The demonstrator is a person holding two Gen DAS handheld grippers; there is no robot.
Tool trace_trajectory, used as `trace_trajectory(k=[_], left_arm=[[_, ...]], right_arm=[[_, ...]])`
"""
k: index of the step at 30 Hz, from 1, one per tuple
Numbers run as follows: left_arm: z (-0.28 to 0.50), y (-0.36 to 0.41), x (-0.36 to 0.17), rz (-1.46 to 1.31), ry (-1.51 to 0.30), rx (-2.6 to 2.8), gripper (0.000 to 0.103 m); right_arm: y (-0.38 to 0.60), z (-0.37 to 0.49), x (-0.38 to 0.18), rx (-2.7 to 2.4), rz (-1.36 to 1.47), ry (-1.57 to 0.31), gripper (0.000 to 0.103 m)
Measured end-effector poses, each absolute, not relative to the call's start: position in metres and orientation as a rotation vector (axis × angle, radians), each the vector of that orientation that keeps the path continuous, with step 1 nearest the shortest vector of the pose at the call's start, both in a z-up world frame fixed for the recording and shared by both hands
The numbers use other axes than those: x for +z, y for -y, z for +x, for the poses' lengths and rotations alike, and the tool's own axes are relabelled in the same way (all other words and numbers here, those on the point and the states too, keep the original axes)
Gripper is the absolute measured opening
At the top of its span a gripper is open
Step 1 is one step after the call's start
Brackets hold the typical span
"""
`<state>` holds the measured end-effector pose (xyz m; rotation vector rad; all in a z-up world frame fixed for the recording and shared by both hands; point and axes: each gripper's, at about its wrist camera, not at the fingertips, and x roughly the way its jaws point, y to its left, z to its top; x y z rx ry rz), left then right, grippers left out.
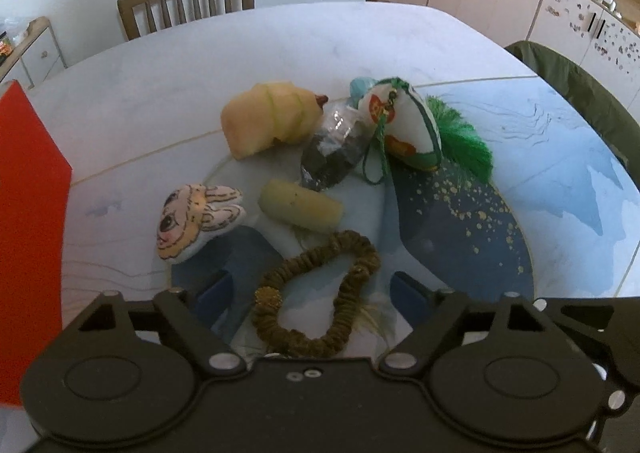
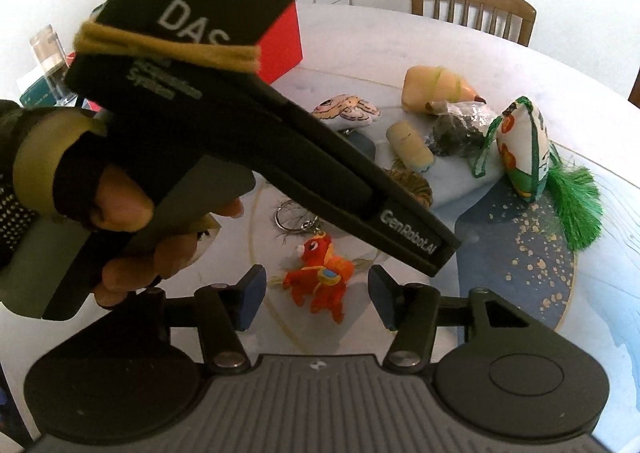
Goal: Organize objects
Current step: 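Lower right tool onto red toy horse while left tool approaches brown bead bracelet, then close right tool on red toy horse while left tool closes on bead bracelet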
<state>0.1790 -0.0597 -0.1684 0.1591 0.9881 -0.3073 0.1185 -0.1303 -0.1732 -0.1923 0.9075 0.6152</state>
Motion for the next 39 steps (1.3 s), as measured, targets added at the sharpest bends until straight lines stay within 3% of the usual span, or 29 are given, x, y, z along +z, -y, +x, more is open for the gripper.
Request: trace_trajectory(k=[4, 7, 11, 15, 26, 39], left_arm=[[0.178, 0.062, -0.168, 0.178, -0.968, -0.308, 0.074], [0.178, 0.063, -0.166, 0.181, -0.959, -0.313, 0.058], [0.177, 0.069, -0.163, 0.196, -0.952, -0.335, 0.031], [0.175, 0.075, -0.162, 0.222, -0.947, -0.357, 0.018], [0.175, 0.063, -0.152, 0.16, -0.969, -0.337, 0.015], [0.161, 0.031, -0.103, 0.066, -0.923, -0.334, 0.016]], right_arm=[[0.131, 0.118, -0.176, 0.616, -0.196, -0.9, 0.049], [0.132, 0.117, -0.177, 0.618, -0.204, -0.896, 0.039], [0.132, 0.117, -0.177, 0.621, -0.206, -0.894, 0.039], [0.133, 0.118, -0.176, 0.62, -0.204, -0.896, 0.039], [0.141, 0.123, -0.166, 0.575, -0.141, -0.92, 0.038], [0.154, 0.122, -0.118, 0.534, -0.066, -0.866, 0.037]])
